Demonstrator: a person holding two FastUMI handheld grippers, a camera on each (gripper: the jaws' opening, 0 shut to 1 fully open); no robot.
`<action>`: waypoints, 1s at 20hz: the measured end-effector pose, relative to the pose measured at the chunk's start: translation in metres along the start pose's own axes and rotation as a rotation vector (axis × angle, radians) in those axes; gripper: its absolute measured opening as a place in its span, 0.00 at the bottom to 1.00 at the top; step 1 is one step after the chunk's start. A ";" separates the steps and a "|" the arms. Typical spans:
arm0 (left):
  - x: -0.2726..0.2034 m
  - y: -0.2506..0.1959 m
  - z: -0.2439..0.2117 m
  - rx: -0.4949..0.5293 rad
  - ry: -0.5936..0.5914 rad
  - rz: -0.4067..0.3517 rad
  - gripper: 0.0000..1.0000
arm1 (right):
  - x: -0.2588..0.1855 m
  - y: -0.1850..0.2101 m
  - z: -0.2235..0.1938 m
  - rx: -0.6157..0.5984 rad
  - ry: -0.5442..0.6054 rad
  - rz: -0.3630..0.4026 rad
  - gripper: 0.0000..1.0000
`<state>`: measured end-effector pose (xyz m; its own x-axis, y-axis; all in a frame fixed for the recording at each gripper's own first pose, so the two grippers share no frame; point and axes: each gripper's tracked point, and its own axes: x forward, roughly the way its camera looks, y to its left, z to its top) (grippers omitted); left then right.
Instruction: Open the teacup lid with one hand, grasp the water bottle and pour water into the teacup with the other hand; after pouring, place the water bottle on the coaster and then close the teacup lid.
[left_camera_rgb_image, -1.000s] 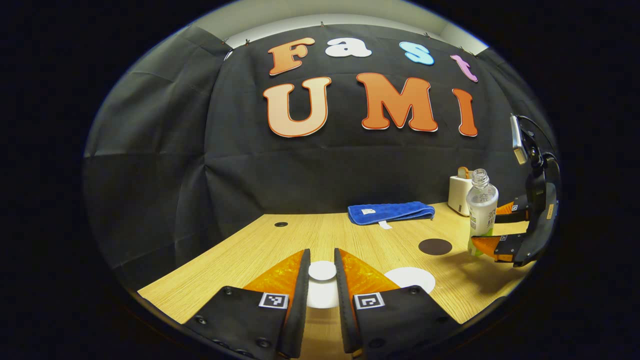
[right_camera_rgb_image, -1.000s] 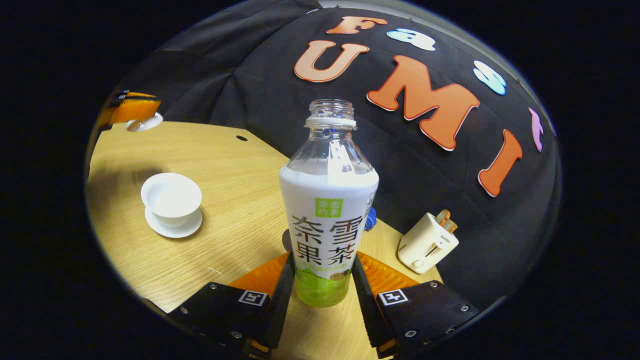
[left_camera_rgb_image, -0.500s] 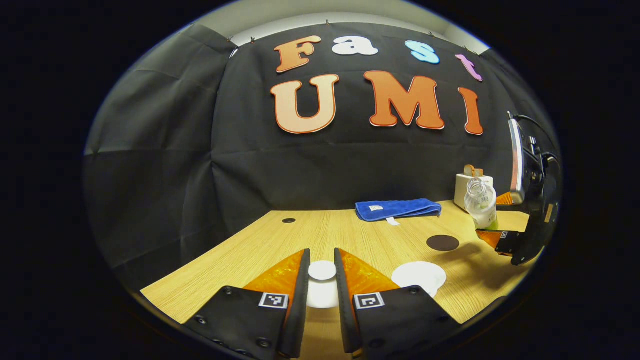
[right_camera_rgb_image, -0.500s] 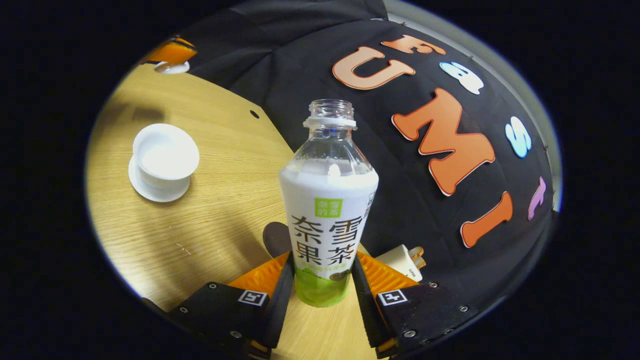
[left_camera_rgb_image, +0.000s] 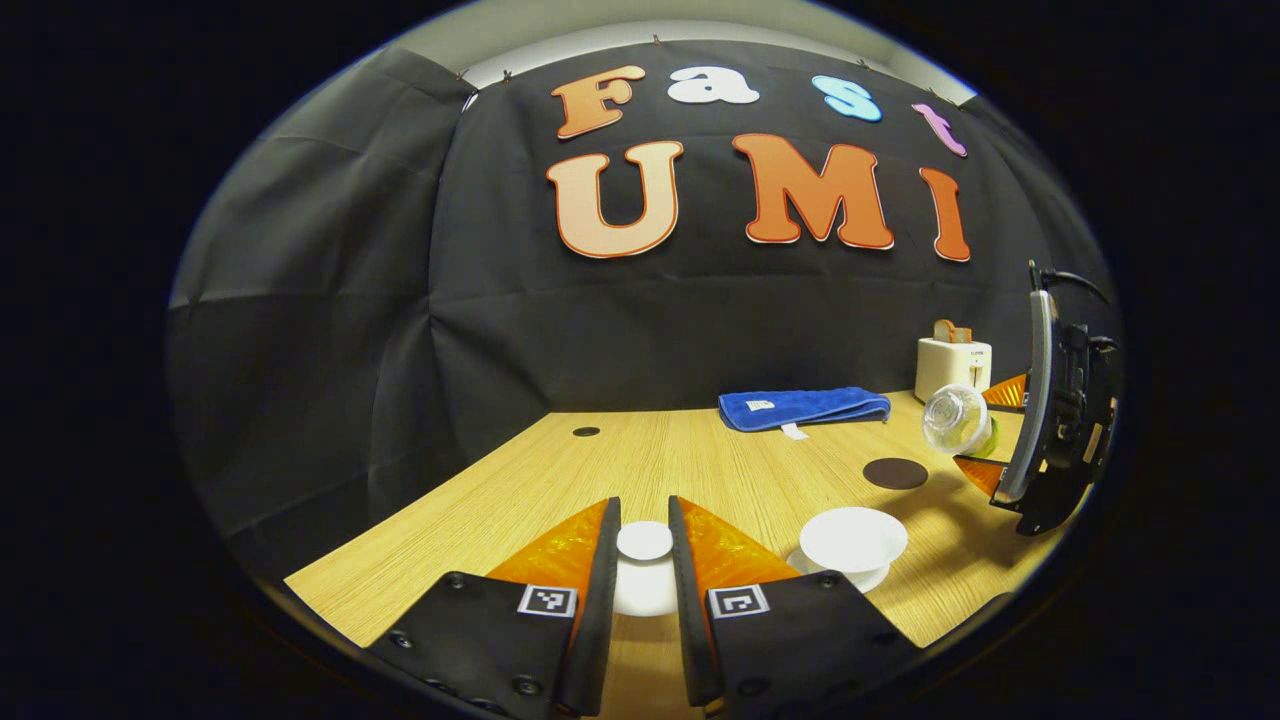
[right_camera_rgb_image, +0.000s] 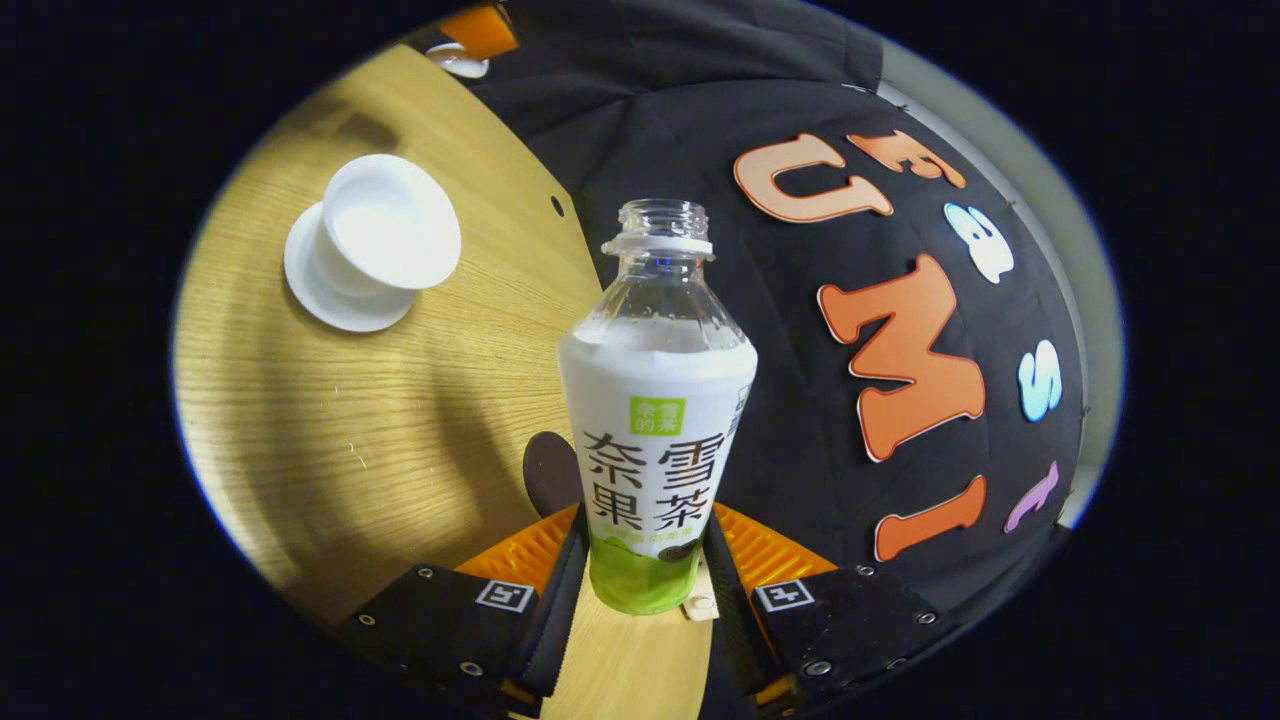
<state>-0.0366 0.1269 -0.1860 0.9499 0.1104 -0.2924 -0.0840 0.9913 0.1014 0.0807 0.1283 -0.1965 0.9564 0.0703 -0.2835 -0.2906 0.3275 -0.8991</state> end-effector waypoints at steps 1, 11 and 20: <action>-0.001 0.001 0.000 0.000 0.001 -0.001 0.34 | 0.001 0.000 0.000 -0.028 -0.006 -0.007 0.66; -0.004 0.011 -0.009 -0.003 0.024 0.008 0.34 | 0.007 -0.014 0.012 -0.300 -0.097 -0.092 0.66; -0.011 0.022 -0.013 -0.003 0.030 0.025 0.34 | 0.016 -0.035 0.033 -0.456 -0.160 -0.203 0.66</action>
<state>-0.0527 0.1486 -0.1933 0.9381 0.1370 -0.3181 -0.1083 0.9884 0.1065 0.1069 0.1487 -0.1585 0.9769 0.2031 -0.0664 -0.0485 -0.0919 -0.9946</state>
